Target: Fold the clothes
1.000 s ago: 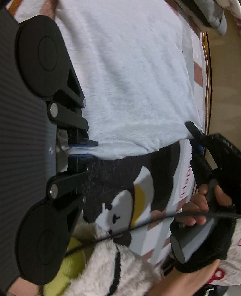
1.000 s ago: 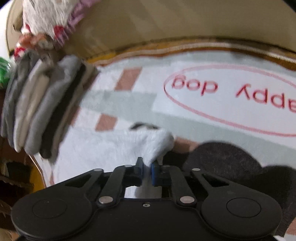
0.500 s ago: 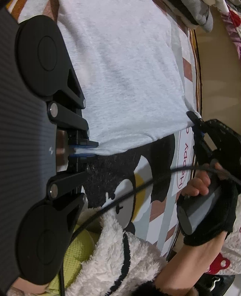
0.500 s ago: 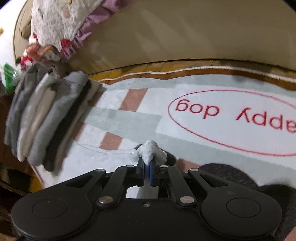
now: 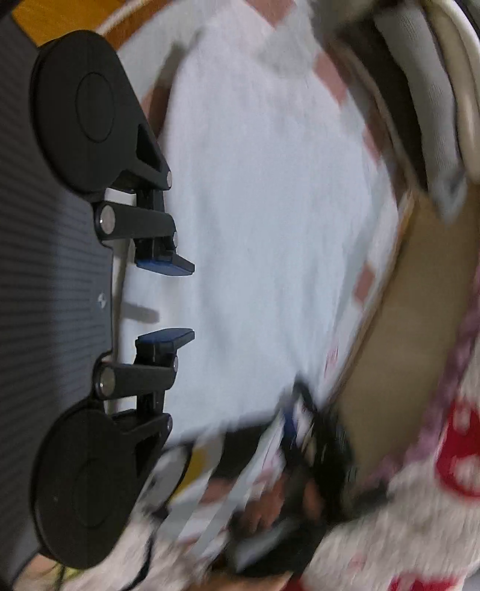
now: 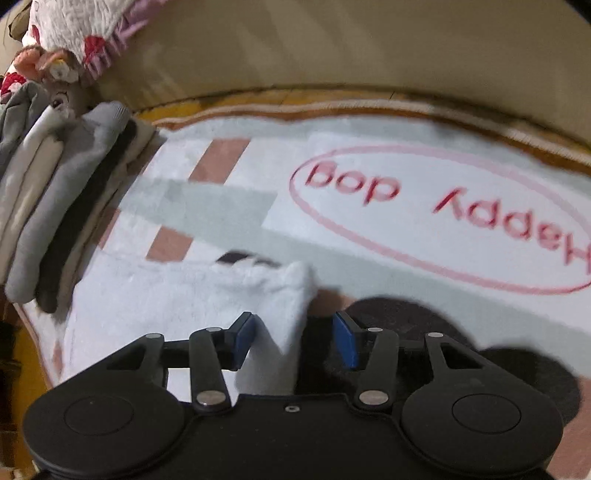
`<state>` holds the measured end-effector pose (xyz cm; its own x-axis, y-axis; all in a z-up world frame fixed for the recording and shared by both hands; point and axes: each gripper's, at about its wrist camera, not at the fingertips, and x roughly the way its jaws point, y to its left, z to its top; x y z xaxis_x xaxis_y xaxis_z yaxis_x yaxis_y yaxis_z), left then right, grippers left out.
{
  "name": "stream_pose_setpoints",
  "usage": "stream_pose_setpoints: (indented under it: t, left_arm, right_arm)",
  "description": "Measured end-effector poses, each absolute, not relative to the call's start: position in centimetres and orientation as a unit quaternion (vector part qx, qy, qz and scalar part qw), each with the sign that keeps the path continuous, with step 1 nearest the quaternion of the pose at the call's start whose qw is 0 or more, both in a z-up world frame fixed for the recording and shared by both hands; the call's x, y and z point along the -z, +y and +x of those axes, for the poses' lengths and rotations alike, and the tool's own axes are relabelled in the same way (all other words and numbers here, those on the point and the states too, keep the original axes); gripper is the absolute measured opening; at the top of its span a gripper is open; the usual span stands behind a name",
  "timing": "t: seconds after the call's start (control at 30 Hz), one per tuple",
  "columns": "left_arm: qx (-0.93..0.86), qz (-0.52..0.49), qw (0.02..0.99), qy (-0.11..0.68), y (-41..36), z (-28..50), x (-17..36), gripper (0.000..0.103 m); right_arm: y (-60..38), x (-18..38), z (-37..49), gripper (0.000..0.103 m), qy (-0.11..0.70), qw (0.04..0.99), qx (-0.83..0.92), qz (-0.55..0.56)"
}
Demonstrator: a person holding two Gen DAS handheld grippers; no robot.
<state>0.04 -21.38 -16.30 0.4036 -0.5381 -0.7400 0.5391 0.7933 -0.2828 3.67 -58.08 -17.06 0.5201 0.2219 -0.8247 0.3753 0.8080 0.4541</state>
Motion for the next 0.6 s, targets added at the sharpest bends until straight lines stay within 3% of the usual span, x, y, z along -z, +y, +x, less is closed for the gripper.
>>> stream_pose_setpoints:
  t: [0.2,0.3,0.5,0.6]
  left_arm:
    - [0.186,-0.023,0.862,0.471,-17.6,1.1,18.1,0.031]
    - [0.164,0.056,0.872,0.457,-18.2,0.5,17.4,0.031]
    - [0.25,0.03,0.882,0.399,-18.9,-0.9,15.0,0.039]
    - [0.302,0.026,0.871,0.388,-20.8,-1.3,14.9,0.04]
  right_arm:
    - [-57.8,18.2,3.7,0.054,0.499,0.799,0.027,0.335]
    - [-57.8,18.3,3.5,0.054,0.504,0.795,0.033,0.338]
    - [-57.1,18.5,2.5,0.055,0.52,0.773,0.009,0.364]
    - [-56.2,19.3,0.9,0.066,0.53,0.735,-0.03,0.421]
